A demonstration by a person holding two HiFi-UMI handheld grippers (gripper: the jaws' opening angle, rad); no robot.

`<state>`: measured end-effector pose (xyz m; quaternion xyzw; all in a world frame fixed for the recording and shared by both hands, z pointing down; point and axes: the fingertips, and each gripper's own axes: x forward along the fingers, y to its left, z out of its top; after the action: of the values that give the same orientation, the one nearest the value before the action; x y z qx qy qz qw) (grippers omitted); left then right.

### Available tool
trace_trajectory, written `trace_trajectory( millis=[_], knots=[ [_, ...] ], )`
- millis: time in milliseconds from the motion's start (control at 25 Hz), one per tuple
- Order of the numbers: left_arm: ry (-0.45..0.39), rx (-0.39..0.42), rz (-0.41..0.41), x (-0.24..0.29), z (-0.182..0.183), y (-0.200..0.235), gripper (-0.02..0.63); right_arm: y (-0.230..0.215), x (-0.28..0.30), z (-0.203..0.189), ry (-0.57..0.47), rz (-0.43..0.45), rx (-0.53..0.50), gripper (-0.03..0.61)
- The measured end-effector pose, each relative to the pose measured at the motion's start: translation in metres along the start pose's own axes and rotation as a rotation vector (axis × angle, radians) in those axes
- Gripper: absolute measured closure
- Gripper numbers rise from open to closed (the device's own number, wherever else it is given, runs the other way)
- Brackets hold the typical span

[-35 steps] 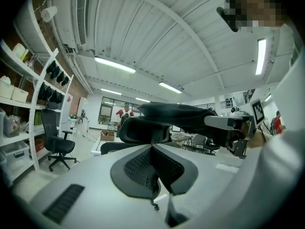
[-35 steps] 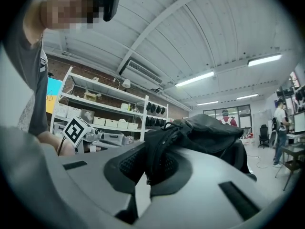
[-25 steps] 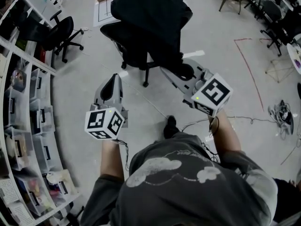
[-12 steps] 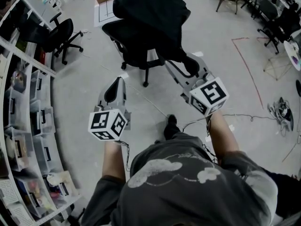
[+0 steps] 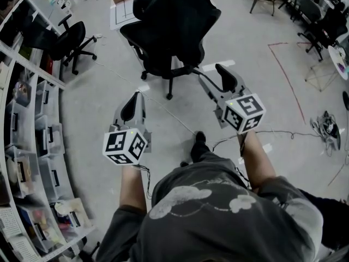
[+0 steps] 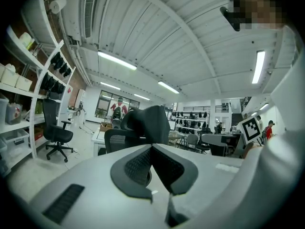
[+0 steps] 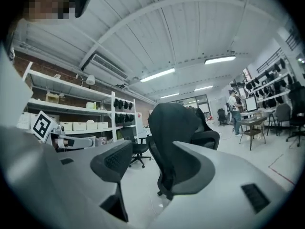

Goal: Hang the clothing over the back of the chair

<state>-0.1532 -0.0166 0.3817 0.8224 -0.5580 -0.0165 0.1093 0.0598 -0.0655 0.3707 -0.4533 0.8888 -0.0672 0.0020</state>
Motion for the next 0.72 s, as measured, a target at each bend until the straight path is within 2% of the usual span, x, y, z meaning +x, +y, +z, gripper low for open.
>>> trace_trajectory(
  millis=[120,240,400,520,720],
  knots=[
    [0.004,-0.003,0.006,-0.008,-0.004,0.001,0.612,0.001,-0.007,-0.007,-0.002,0.01,0.052,0.354],
    [0.004,-0.007,0.006,-0.012,-0.005,0.002,0.612,0.001,-0.01,-0.011,0.009,-0.004,0.037,0.378],
    [0.003,-0.011,0.008,-0.018,-0.006,-0.001,0.612,0.007,-0.015,-0.014,0.03,0.001,0.031,0.472],
    [0.002,-0.017,0.009,-0.022,-0.009,-0.006,0.612,0.007,-0.022,-0.017,0.037,-0.004,0.034,0.572],
    [0.013,-0.026,0.009,-0.028,-0.018,-0.011,0.612,0.013,-0.028,-0.025,0.068,0.037,0.05,0.586]
  ],
)
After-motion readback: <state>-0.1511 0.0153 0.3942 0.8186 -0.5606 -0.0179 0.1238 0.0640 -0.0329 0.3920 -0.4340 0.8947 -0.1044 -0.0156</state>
